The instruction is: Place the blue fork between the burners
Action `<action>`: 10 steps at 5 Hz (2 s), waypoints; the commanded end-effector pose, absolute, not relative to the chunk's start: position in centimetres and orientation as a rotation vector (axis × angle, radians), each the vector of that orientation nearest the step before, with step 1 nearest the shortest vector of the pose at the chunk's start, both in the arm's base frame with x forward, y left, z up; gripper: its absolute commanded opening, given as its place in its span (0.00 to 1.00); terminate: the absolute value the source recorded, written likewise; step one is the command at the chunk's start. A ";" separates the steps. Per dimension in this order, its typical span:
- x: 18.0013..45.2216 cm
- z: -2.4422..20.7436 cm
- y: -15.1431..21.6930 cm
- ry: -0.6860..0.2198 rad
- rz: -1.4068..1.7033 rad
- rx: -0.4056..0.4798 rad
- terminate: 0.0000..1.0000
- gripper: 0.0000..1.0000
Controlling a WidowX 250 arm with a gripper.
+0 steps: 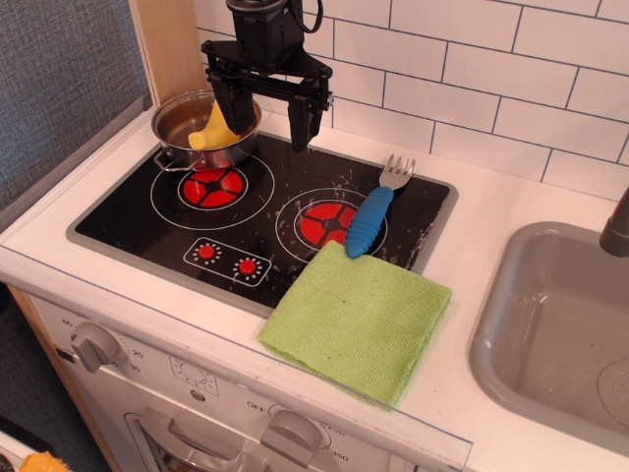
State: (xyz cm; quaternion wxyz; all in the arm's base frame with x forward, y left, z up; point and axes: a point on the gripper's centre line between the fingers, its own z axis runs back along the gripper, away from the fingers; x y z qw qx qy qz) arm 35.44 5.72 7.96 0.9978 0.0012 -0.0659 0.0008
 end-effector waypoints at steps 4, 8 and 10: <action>37.1 5.9 -2.4 -0.105 -0.096 -0.008 0.00 1.00; 37.1 2.2 -3.0 0.026 -0.007 0.041 0.00 0.00; 38.8 7.6 -1.1 -0.106 -0.014 0.011 0.00 0.00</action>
